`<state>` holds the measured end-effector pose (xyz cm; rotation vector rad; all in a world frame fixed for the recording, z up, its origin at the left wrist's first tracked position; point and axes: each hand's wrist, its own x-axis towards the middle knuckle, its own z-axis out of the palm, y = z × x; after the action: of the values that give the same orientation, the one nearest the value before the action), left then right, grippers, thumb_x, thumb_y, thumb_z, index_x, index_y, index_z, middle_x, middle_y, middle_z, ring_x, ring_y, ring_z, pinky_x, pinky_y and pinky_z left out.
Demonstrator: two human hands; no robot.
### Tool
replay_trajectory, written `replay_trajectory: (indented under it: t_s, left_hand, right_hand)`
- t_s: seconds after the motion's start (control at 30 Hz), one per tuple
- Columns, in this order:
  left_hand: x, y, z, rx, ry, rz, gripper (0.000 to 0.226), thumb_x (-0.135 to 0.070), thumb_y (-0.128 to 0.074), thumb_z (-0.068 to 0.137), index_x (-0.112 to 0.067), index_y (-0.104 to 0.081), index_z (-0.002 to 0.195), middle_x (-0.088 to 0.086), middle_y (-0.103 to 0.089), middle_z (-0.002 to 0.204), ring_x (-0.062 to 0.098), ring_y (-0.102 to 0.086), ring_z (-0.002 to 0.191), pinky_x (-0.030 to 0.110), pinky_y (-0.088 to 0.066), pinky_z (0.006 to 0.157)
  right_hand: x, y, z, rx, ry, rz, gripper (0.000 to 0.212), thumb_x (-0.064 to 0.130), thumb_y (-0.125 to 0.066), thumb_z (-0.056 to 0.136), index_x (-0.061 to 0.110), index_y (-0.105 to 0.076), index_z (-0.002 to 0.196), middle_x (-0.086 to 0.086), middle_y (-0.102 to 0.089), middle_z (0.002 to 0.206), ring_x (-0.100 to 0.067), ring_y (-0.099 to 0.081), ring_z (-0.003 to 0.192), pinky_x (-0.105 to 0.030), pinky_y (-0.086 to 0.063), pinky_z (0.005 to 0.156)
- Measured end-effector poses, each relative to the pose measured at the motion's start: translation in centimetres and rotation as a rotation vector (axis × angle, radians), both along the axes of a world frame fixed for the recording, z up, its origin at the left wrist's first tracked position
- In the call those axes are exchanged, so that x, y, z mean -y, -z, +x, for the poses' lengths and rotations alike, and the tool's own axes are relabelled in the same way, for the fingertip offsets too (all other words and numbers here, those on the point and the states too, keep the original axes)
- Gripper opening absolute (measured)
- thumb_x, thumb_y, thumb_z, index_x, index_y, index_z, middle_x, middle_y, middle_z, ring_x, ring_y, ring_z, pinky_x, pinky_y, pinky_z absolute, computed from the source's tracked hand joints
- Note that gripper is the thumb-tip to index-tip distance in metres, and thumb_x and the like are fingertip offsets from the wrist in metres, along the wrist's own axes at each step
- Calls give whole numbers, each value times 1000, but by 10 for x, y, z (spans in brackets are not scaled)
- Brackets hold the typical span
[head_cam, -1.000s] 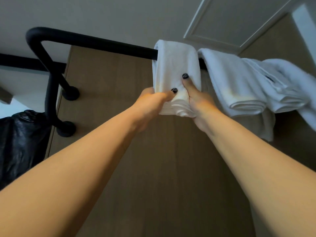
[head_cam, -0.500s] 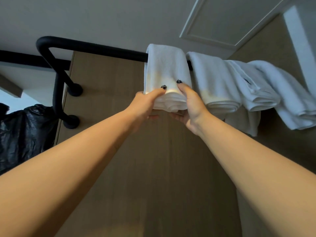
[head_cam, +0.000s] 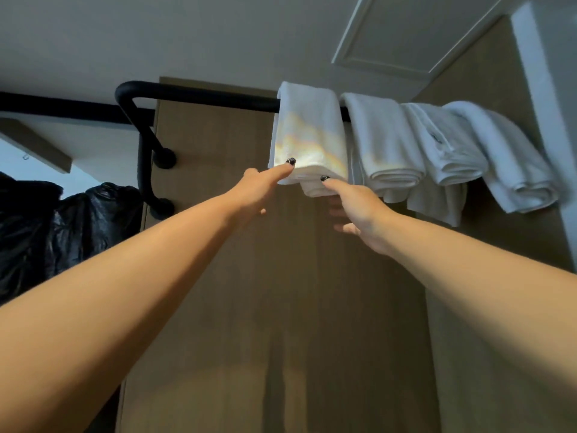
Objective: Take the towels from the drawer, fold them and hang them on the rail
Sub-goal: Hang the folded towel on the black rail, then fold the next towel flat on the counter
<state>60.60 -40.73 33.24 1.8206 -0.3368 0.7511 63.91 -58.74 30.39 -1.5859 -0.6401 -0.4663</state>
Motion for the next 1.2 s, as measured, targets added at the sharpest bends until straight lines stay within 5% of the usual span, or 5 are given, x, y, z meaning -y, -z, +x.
replay_trajectory:
  t_s: [0.13,0.33,0.5,0.8,1.2]
  left_hand:
    - [-17,19,-31,-28,-18,29,111,-68,-62,61,-14,-27,151,-5,-49,120,10,-51,103,34,-44,88]
    - [-66,61,-77,-132,-45,147,103,-62,-68,78,-16,-17,155,6,-41,150,21,-50,124,41,-40,109]
    - [-98,116,-127,-239,-108,355,86,-50,-54,95,-17,-7,158,2,-31,158,15,-54,115,22,-40,87]
    - [-154,225,-200,-268,-148,868,85,-53,-43,99,-22,13,157,-9,7,165,7,6,151,30,-7,122]
    - [-198,365,-170,-397,-85,817,83,-58,-40,98,-34,15,155,-28,21,148,-4,8,146,20,-8,115]
  right_hand:
    - [-4,13,-20,3,164,-143,73,50,-51,94,14,-27,153,-1,-33,156,-23,-39,137,-44,-39,109]
    - [-29,46,-60,-104,347,-196,70,47,-53,94,10,-32,150,-7,-37,154,-29,-41,135,-44,-40,107]
    - [-54,111,-109,310,732,-834,77,47,-51,95,12,-17,154,-6,-14,162,-27,-16,149,-42,-31,112]
    - [-96,233,-158,540,536,-906,65,39,-52,96,19,-28,153,3,-18,162,-12,-7,151,-20,-7,115]
    - [-137,389,-133,215,217,-903,59,43,-47,97,31,-26,151,17,-4,162,-3,-3,148,-17,-9,111]
